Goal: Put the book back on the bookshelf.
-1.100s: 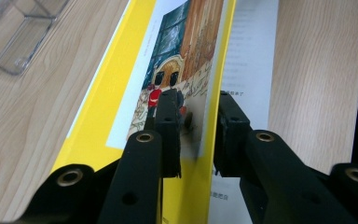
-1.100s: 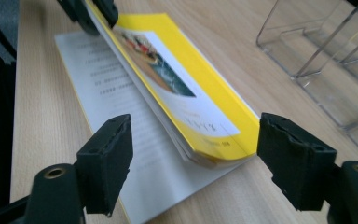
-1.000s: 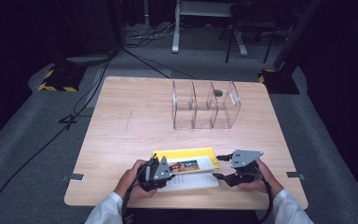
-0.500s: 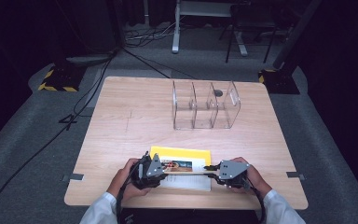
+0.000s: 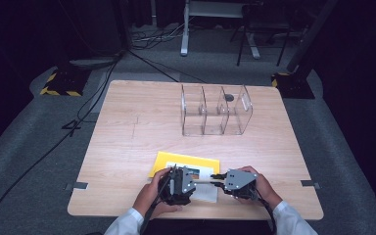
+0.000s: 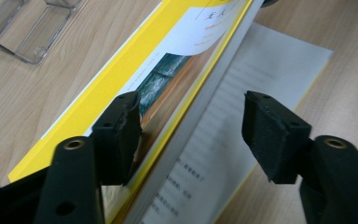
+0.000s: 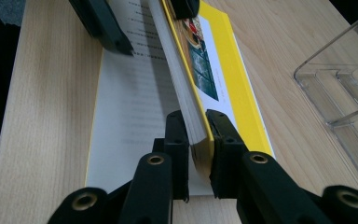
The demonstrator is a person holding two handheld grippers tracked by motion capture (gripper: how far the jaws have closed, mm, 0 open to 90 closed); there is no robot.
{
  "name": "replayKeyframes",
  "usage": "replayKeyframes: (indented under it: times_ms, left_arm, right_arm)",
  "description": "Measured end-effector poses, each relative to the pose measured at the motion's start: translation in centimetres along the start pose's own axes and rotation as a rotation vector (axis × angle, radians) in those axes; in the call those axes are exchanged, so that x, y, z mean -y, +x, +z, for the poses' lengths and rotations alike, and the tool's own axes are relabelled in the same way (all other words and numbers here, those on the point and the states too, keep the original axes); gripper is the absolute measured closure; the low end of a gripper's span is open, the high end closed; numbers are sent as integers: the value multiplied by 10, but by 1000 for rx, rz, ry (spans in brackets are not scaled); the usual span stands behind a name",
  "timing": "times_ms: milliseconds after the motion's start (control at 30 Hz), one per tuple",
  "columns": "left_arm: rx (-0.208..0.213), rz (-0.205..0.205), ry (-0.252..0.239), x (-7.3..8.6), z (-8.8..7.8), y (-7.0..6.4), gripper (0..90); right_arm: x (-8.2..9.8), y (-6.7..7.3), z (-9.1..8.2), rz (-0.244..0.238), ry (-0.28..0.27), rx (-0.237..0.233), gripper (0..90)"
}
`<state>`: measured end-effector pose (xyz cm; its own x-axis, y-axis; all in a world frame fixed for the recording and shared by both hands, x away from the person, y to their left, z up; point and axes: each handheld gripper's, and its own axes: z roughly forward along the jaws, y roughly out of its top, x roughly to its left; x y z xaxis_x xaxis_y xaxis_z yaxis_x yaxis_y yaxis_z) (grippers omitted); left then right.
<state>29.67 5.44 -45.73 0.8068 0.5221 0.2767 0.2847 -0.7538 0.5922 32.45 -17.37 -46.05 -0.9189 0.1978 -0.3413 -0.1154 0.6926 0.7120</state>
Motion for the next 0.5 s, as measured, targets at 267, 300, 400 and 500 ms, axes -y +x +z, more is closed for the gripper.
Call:
replayKeyframes:
  times_ms: [267, 300, 400, 500]
  left_arm:
    - [-50, 32, 27, 4, 3, 2, 673]
    - [-56, 48, 25, 4, 3, 1, 684]
    - [-69, 79, 16, 5, 2, -1, 736]
    - [-48, 79, 4, 6, 2, 2, 753]
  right_arm:
    - [-3, 3, 3, 8, -9, -5, 784]
    - [-3, 3, 3, 16, -12, -4, 776]
    - [-2, 3, 2, 41, -31, 1, 745]
    - [0, 0, 0, 58, -40, 0, 668]
